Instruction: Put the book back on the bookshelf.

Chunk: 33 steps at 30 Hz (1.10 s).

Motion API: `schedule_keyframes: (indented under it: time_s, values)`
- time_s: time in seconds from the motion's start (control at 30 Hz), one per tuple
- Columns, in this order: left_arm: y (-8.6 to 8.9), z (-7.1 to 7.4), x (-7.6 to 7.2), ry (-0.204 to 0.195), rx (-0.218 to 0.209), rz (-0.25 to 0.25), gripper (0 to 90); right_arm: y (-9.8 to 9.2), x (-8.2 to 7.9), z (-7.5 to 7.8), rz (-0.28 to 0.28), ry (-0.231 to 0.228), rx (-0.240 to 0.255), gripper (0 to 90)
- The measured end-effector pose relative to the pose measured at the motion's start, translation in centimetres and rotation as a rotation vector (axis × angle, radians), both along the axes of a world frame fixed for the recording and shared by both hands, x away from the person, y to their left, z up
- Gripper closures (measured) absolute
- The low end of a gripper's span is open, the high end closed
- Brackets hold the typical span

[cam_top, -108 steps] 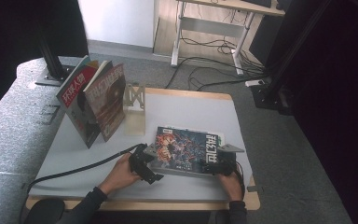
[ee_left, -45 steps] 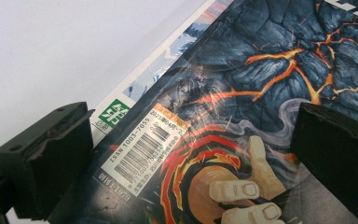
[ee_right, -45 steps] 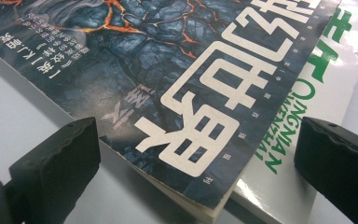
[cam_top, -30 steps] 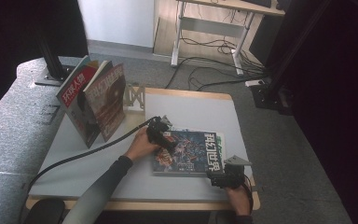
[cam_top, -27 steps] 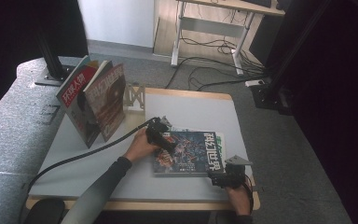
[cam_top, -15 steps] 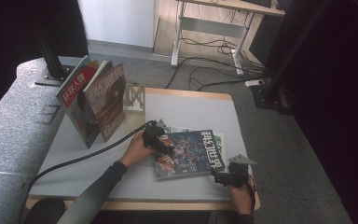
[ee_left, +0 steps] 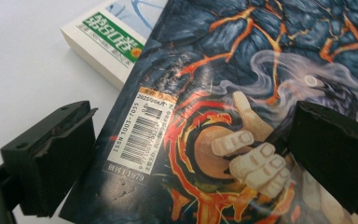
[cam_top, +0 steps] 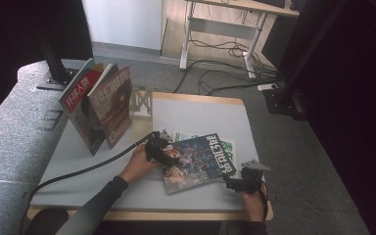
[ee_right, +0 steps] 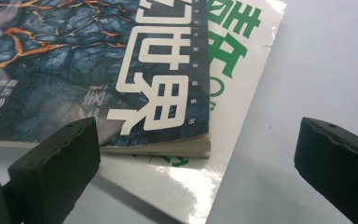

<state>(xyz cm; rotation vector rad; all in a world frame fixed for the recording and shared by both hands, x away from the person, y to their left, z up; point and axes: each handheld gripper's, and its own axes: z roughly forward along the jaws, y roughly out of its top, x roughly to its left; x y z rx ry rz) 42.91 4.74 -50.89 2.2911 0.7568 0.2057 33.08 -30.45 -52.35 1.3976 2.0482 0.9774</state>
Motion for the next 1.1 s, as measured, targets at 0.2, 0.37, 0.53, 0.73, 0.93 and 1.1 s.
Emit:
schedule_keyframes:
  time_s: [0.2, 0.37, 0.53, 0.73, 0.93, 1.1]
  values:
    - [0.6, 0.2, -0.8, 0.010, 0.015, -0.010, 1.4, 0.1, 0.6, 0.1, -0.012, -0.005, -0.015, 0.0]
    - [1.1, 0.2, -1.4, 0.017, 0.020, -0.018, 1.4, 0.3, 1.4, 0.1, -0.025, -0.007, -0.020, 0.2]
    - [1.6, 0.3, -2.0, 0.023, 0.029, -0.033, 1.2, 0.4, 2.2, 0.0, -0.030, -0.004, -0.014, 0.5]
    - [2.2, 0.3, -2.7, 0.020, 0.026, -0.030, 1.2, 0.4, 3.1, 0.0, -0.011, 0.006, 0.011, 2.6]
    - [2.8, 0.2, -3.3, 0.014, 0.024, -0.046, 0.7, 0.6, 4.0, -0.1, -0.007, 0.011, 0.021, 2.8]
    - [3.3, 0.2, -4.0, 0.010, 0.035, -0.050, 0.7, 0.9, 4.6, -0.1, -0.010, 0.011, 0.023, 3.0]
